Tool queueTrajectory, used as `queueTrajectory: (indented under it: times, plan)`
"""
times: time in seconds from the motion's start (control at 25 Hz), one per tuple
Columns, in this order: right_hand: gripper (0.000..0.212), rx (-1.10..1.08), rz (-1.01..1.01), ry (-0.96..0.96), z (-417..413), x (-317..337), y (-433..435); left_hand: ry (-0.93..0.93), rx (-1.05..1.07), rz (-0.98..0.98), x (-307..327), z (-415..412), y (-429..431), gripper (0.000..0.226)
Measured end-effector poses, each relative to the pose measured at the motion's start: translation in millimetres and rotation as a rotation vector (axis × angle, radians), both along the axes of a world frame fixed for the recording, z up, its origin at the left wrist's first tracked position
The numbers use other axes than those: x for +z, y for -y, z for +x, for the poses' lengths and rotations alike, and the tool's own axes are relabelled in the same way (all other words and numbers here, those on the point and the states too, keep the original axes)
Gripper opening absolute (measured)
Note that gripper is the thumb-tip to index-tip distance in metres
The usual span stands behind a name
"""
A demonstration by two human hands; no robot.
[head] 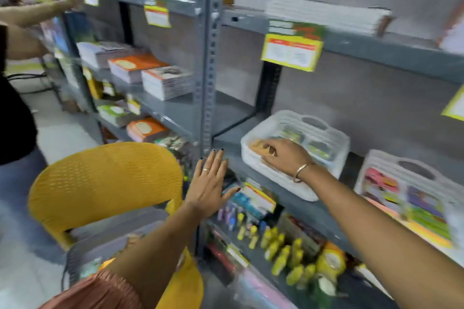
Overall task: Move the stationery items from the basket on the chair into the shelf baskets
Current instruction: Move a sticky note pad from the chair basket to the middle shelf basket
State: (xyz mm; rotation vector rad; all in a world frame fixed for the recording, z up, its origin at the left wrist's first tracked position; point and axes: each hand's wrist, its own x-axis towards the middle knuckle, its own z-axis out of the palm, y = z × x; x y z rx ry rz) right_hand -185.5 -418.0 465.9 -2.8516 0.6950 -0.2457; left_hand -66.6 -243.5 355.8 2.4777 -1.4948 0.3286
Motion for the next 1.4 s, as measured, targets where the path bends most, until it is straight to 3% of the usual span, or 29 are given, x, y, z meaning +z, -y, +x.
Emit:
queueTrajectory:
  times: [0.24, 0.4, 0.72, 0.88, 1.0, 1.2, 1.4]
  plan:
    - [0.035, 0.235, 0.033, -0.087, 161.9, -89.4, -101.3, -0.151, 0.240, 0.122, -95.6, 119.0, -133.0, 0.086]
    - [0.038, 0.305, 0.107, -0.242, 210.4, -165.2, -135.3, -0.243, 0.329, 0.167, -153.4, 132.3, -187.9, 0.091]
    - [0.052, 0.519, 0.188, -0.667, 233.0, -366.3, -191.5, -0.452, 0.345, 0.350, -298.2, 92.4, -261.4, 0.088]
    - [0.062, 0.633, 0.089, -0.834, 211.4, -436.1, -202.2, -0.522, 0.334, 0.434, -345.1, 70.7, -267.9, 0.085]
    - [0.073, 0.678, -0.010, -0.822, 205.1, -459.7, -199.9, -0.525, 0.353, 0.444, -364.1, 59.1, -271.0, 0.086]
    - [0.070, 0.756, -0.088, -0.740, 207.6, -471.9, -203.0, -0.525, 0.390, 0.424, -370.7, 55.4, -271.5, 0.081]
    - [0.078, 0.729, -0.026, -0.685, 209.8, -466.9, -200.8, -0.503, 0.403, 0.441, -374.6, 55.2, -270.9, 0.079]
